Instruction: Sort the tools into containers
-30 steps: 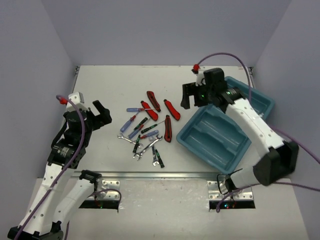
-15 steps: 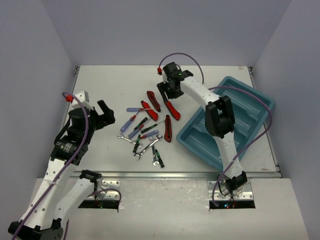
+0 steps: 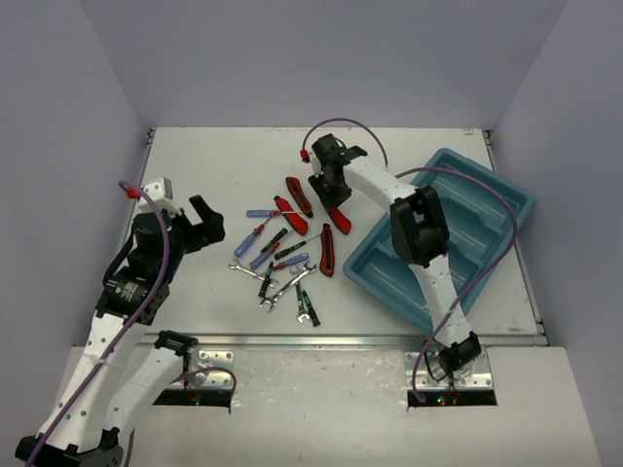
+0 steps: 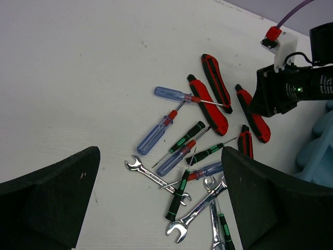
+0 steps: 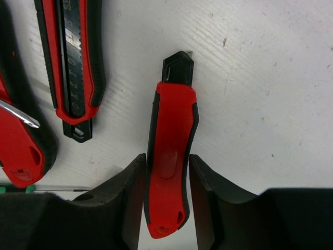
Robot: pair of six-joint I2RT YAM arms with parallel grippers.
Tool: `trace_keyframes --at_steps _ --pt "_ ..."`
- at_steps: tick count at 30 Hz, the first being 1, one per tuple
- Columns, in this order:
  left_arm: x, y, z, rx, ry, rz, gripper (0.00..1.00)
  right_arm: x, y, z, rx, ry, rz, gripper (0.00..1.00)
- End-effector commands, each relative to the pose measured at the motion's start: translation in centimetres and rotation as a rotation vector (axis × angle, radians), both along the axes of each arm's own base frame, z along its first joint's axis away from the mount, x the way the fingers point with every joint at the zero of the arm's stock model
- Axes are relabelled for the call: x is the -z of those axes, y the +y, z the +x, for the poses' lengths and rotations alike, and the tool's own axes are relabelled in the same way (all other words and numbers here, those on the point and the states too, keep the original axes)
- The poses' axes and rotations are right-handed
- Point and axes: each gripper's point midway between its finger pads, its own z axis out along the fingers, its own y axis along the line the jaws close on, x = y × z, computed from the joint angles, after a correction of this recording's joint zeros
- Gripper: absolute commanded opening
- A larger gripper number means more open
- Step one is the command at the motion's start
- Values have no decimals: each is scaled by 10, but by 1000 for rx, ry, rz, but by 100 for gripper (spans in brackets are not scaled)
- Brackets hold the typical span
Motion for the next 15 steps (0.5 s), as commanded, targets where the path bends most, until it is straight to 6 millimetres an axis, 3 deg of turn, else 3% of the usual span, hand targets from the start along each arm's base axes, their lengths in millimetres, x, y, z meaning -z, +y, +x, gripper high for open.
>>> trace_keyframes --at_steps 1,4,8,9,12,15 --pt "-15 -1 3 14 -66 -7 100 8 -1 10 -23 -25 -23 42" --pt "-15 -1 2 18 -70 -8 100 17 -1 9 -28 -9 -32 45" --pt "-17 -2 1 22 -76 -10 100 19 2 8 -41 -1 -18 33" --pt "-17 -2 1 23 -77 -10 100 15 4 10 -46 -9 -8 20" --pt "-19 -2 0 24 -85 -12 100 -5 7 19 -80 -59 0 2" --pt "-19 -3 0 26 -87 -12 100 -39 10 30 -95 -153 9 0"
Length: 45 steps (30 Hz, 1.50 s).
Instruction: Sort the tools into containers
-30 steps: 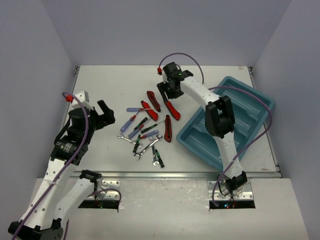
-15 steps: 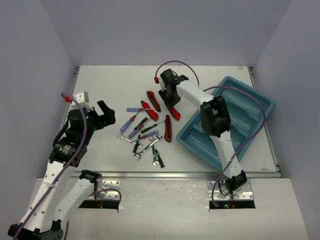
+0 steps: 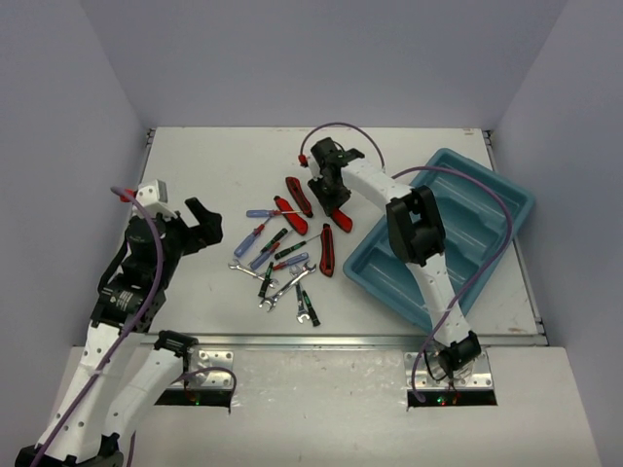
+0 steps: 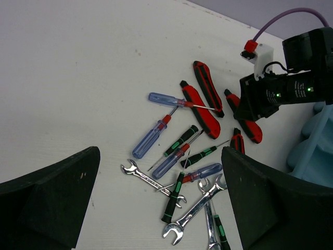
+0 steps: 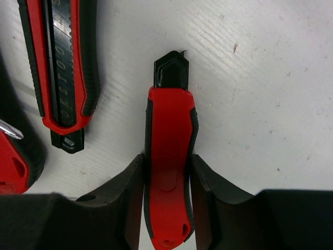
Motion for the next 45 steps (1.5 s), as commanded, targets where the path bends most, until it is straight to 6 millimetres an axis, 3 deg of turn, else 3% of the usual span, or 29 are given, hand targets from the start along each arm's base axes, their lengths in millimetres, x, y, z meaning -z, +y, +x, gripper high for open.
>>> trace_keyframes --at_steps 1,2,4,9,10,11,12,15,16,18,22,24,30,32,37,38,43,45 --pt "-12 -1 3 12 -54 -2 100 -71 12 32 -53 -205 48 0" --pt "-12 -2 3 13 -55 -3 100 -87 12 36 -58 -248 53 0" --pt "-12 -3 3 19 -57 -3 100 -147 13 46 -83 -401 91 0" --pt "-16 -3 0 21 -69 -5 100 -226 -5 50 -156 -629 38 0" --pt "-18 -3 -1 20 -79 -8 100 -224 -15 50 -189 -648 -27 0" --pt "-18 -3 -2 20 -82 -9 100 -233 -26 52 -193 -694 -80 0" --pt "-18 -3 -2 20 -82 -8 100 -228 -32 51 -192 -688 -102 0" --pt "-21 -2 -5 13 -95 -10 100 -211 -90 47 -291 -683 -362 0" --pt "-22 -2 -5 12 -96 -10 100 -221 -105 50 -282 -706 -393 0" --pt "-22 -2 -6 13 -96 -9 100 -204 -136 43 -309 -668 -442 0" --pt "-21 -6 -8 19 -93 -13 100 -197 -238 45 -167 -635 -691 0" --pt "-20 -8 -11 18 -88 -14 100 -193 -266 42 -109 -611 -755 0" --pt "-19 -18 -13 57 -83 -14 100 -171 -308 29 -41 -588 -773 0" --pt "-20 -19 -14 62 -85 -16 100 -169 -327 32 -15 -609 -808 0" --pt "-20 -18 -15 56 -84 -17 100 -165 -352 26 15 -617 -826 0" --pt "-20 -19 -14 57 -81 -16 100 -164 -358 25 33 -625 -809 7" --pt "-17 -21 -13 65 -72 -13 100 -156 -376 23 62 -614 -784 21" --pt "-17 -22 -12 69 -69 -13 100 -158 -375 24 72 -622 -771 35"
